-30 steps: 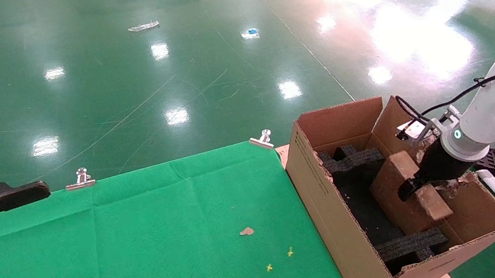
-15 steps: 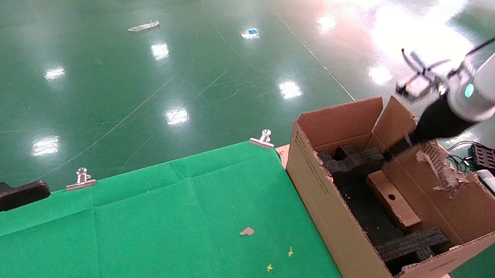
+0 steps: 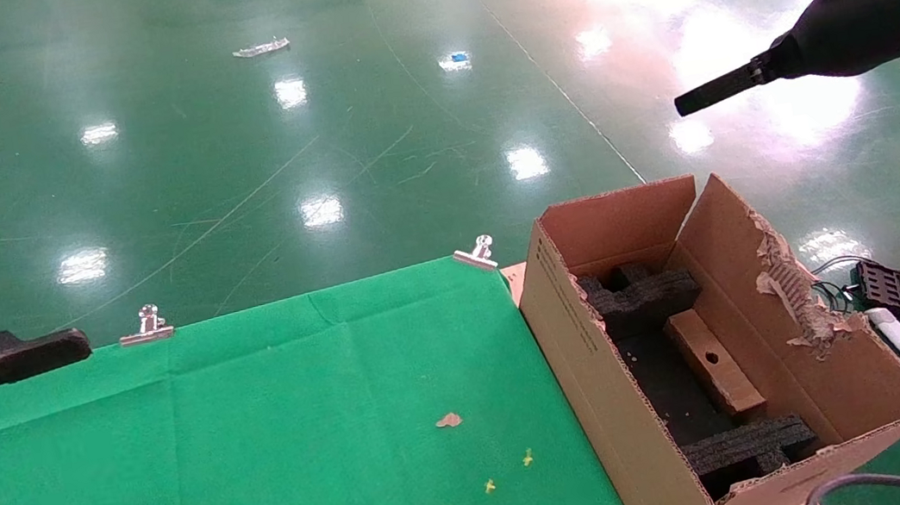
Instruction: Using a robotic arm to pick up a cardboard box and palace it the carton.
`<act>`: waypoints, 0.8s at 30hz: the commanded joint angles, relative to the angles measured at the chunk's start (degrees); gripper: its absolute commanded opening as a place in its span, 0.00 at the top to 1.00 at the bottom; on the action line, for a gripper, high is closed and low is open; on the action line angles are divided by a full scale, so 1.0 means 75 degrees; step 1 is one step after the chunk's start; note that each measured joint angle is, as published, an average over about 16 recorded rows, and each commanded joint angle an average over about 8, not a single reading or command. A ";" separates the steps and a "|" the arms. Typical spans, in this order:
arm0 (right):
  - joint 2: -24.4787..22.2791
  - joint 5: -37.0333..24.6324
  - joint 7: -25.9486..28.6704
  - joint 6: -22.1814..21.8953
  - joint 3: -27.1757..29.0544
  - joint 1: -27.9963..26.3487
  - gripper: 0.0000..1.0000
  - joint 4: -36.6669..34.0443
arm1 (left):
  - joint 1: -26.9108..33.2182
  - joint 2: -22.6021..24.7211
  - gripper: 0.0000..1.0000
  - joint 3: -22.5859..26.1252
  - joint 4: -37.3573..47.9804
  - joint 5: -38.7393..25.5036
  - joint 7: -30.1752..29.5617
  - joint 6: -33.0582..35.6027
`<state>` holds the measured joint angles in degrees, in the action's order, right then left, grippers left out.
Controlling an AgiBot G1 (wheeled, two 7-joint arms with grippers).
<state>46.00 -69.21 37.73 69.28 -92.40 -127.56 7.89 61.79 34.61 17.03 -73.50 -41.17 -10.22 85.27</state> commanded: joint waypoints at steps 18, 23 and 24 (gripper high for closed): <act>-0.0396 0.0802 -0.0714 0.0435 0.2037 0.1573 0.00 0.1799 | 0.0003 -0.0001 0.00 0.0007 0.0008 0.0004 0.0006 0.0000; -0.0507 0.1098 -0.1014 0.0617 0.2884 0.2324 0.00 0.2523 | 0.0004 -0.0002 0.00 0.0009 0.0008 0.0005 0.0007 0.0000; -0.0529 0.1155 -0.1072 0.0652 0.3048 0.2470 0.00 0.2663 | 0.0004 -0.0002 0.00 0.0010 0.0008 0.0005 0.0007 0.0000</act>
<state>42.03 -60.54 29.68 74.18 -69.52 -109.02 27.88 61.83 34.60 17.11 -73.44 -41.13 -10.17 85.27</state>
